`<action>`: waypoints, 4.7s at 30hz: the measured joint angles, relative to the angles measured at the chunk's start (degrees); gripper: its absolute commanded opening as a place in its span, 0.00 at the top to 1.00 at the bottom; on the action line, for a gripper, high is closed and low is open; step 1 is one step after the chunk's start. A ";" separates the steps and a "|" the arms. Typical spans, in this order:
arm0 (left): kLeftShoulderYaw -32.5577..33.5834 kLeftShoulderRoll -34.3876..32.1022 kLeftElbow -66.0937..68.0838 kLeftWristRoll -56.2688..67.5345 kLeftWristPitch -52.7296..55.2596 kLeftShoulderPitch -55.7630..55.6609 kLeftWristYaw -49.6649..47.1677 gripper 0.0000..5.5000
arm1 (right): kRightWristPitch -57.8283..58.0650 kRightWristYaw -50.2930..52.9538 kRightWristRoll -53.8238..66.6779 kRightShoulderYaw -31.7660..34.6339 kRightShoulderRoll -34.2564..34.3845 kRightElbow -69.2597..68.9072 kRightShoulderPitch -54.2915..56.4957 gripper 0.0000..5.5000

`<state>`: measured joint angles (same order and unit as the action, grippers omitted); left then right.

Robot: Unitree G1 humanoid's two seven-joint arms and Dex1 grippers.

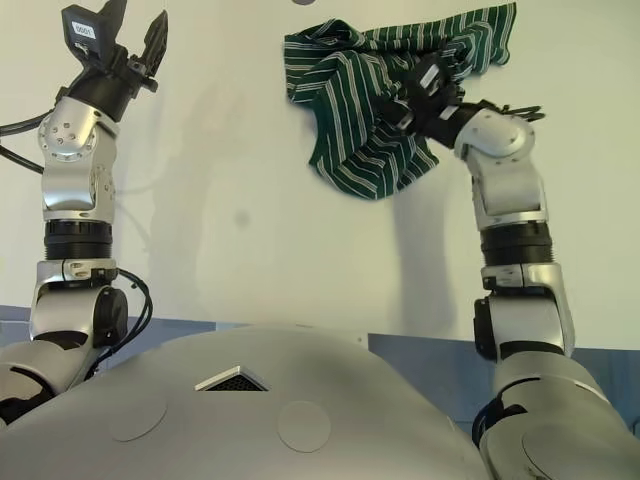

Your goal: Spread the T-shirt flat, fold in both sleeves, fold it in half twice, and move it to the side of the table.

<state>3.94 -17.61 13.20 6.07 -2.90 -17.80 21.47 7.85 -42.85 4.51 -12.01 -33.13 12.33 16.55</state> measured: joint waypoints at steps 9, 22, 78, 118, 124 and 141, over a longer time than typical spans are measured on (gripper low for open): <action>-3.58 -0.64 -0.57 -1.33 0.92 0.35 2.81 0.50 | 8.32 -15.30 -1.20 -13.08 -5.41 -23.45 -9.70 0.61; -23.20 -9.27 -10.70 -8.24 -0.31 5.49 25.85 0.50 | -0.80 -11.28 -2.95 -2.22 -9.59 -11.57 -5.40 0.61; 11.77 -33.31 -30.07 52.14 31.11 -19.65 31.24 1.00 | 30.12 -20.64 58.88 27.45 -29.11 -24.73 16.19 0.99; -21.93 -44.11 -41.30 0.68 9.64 34.70 41.03 0.54 | -1.73 -16.70 -2.35 -7.10 -38.11 -35.64 -25.31 0.61; -16.71 -47.26 -52.45 6.20 17.64 39.69 40.95 0.54 | -0.05 -20.87 4.49 1.60 -40.31 -35.25 -27.90 0.61; -11.31 -14.32 10.24 2.34 10.25 -2.46 20.94 0.54 | -0.77 -7.29 -0.14 -1.22 -7.42 -8.27 -4.98 0.61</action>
<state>-7.37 -31.93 23.43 8.41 7.35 -20.26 42.41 7.08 -50.14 4.37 -13.24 -40.55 4.06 11.57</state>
